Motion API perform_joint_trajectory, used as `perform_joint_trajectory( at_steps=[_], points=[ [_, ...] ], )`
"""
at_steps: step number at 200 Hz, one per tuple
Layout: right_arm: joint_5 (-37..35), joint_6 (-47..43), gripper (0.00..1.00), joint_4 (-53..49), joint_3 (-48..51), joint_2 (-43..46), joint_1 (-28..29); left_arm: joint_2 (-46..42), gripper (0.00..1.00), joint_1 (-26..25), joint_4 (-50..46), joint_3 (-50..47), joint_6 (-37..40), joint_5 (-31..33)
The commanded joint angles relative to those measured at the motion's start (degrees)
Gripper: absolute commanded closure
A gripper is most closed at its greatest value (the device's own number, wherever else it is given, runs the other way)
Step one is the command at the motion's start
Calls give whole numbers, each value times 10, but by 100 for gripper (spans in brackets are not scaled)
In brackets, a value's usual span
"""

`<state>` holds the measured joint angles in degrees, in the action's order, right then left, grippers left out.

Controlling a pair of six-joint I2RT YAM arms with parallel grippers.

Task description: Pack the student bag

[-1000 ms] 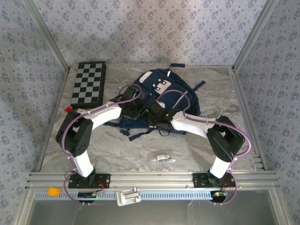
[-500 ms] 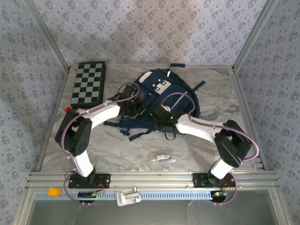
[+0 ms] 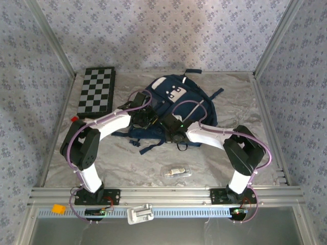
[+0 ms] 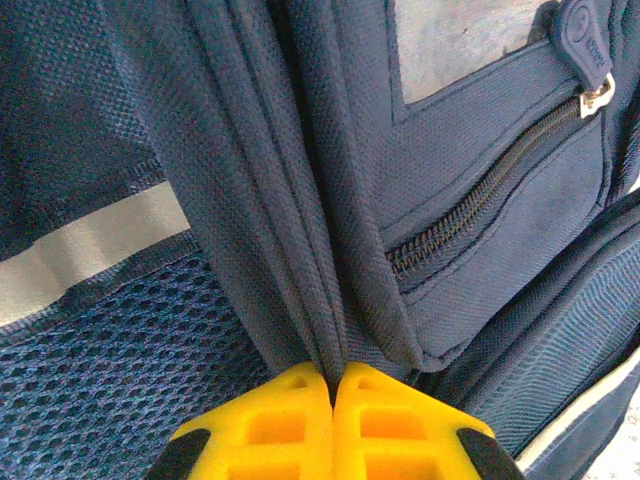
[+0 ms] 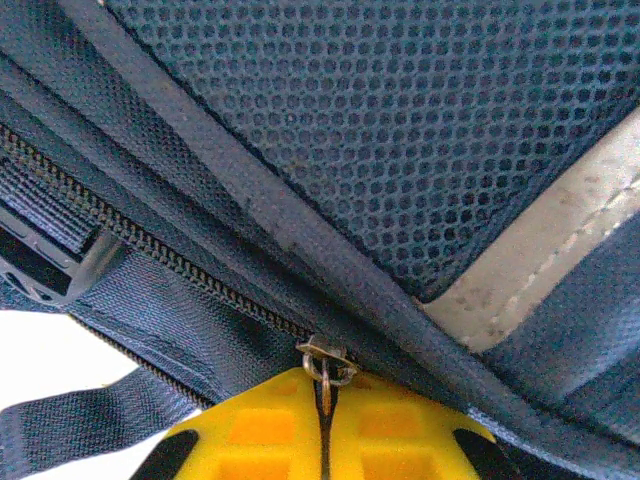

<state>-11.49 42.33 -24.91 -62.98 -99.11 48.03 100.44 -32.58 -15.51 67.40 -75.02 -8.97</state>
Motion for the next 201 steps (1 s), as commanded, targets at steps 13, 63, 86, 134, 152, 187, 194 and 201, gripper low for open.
perform_joint_trajectory(
  at_steps=[13, 63, 86, 134, 152, 187, 194, 201],
  points=[
    [-72, -21, 100, -37, -1, 29, 2, -20, 100, 17, -36, 29, 40, 38],
    [-114, -54, 100, -127, 44, 112, -2, 34, 100, 69, -48, 82, 115, 16],
    [-133, -58, 100, -163, 44, 133, 0, 76, 100, 99, -62, 139, 153, -32],
    [-12, -85, 100, -45, -16, 105, 30, 115, 100, 105, -26, 214, 222, -107],
    [-8, -69, 100, -22, -35, 88, 30, 90, 93, 105, -36, 200, 241, -112],
    [-14, -50, 100, -4, -26, 86, 28, -9, 69, 102, -2, 80, 204, -124],
    [-13, -49, 100, -4, -25, 84, 28, -30, 66, 99, 14, 47, 178, -129],
    [-12, -49, 100, -4, -23, 84, 28, -46, 64, 92, 26, 18, 152, -130]
  ],
)
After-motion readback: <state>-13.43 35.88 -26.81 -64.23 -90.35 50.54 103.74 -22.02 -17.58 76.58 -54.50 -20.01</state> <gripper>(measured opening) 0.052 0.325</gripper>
